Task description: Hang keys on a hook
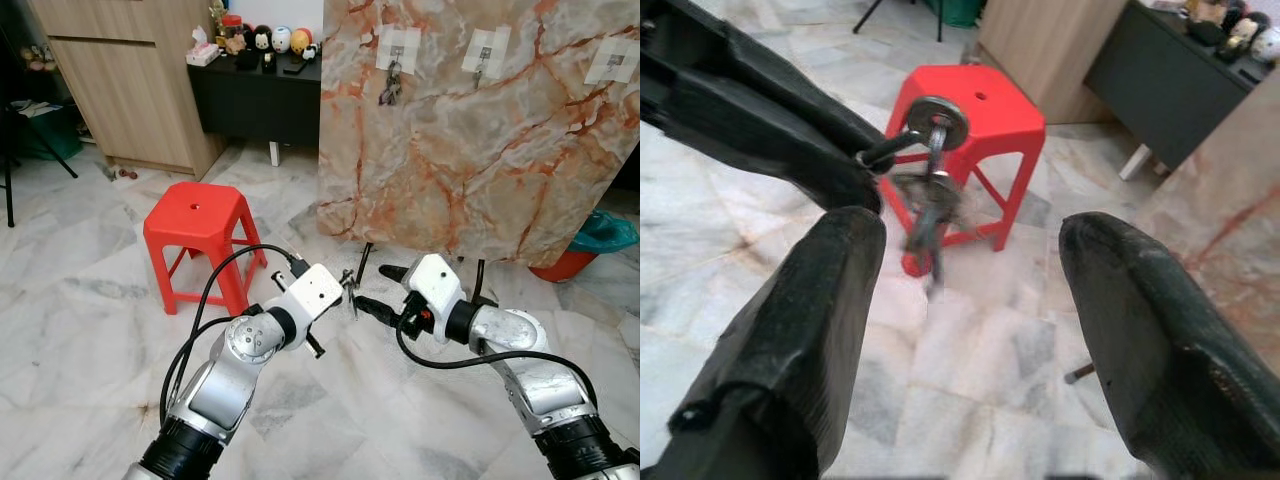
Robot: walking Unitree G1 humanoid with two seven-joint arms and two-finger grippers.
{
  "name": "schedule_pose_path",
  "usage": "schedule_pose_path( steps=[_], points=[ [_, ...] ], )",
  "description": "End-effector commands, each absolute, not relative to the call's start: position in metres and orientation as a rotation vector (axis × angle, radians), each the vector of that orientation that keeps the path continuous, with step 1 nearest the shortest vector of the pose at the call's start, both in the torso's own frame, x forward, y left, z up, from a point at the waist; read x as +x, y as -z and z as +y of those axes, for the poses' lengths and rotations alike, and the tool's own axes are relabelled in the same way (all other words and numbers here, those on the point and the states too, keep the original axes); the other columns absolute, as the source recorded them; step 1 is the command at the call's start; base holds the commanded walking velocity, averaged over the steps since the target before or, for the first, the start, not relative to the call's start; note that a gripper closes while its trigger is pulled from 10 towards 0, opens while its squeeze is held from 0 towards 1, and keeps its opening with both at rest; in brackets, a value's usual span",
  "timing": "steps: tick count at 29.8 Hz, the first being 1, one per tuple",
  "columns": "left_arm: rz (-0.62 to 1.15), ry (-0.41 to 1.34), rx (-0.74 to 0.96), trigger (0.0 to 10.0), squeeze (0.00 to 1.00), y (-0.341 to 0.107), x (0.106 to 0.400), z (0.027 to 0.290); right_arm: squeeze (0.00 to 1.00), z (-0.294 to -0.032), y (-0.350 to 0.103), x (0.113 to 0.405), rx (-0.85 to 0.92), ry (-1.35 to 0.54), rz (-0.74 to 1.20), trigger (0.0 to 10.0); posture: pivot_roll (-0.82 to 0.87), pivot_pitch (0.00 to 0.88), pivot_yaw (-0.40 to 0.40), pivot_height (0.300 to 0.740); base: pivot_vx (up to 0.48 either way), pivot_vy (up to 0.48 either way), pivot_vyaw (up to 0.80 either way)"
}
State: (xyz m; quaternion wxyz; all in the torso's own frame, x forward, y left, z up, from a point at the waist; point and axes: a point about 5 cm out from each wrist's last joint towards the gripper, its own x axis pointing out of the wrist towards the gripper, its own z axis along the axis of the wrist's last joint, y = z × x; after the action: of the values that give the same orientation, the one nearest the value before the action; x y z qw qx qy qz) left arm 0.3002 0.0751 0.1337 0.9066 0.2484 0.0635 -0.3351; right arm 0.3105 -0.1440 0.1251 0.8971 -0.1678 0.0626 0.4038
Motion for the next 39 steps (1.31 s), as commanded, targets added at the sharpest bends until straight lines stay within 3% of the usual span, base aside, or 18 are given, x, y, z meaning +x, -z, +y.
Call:
schedule_pose_path(
  steps=[1,7,27,39],
  points=[
    [0.094,0.687,0.517,10.0,0.00,-0.143,0.302,0.073,0.00,-0.146,-0.131,0.316,-0.356,-0.797,0.103,10.0,-0.02,0.000,-0.059,0.740,0.000,0.000,0.00],
    [0.091,0.696,0.515,10.0,0.00,-0.145,0.301,0.071,0.00,-0.148,-0.131,0.322,-0.354,-0.735,0.093,10.0,-0.02,0.000,-0.059,0.740,0.000,0.000,0.00],
    [0.079,0.725,0.505,10.0,0.00,-0.147,0.298,0.063,0.00,-0.133,-0.128,0.324,-0.352,-0.835,0.106,10.0,-0.02,0.000,-0.064,0.740,0.000,0.000,0.00],
    [0.067,0.754,0.495,10.0,0.00,-0.149,0.295,0.056,0.00,-0.134,-0.133,0.331,-0.371,-0.773,0.068,10.0,-0.02,0.000,-0.066,0.740,0.000,0.000,0.00]
  ],
)
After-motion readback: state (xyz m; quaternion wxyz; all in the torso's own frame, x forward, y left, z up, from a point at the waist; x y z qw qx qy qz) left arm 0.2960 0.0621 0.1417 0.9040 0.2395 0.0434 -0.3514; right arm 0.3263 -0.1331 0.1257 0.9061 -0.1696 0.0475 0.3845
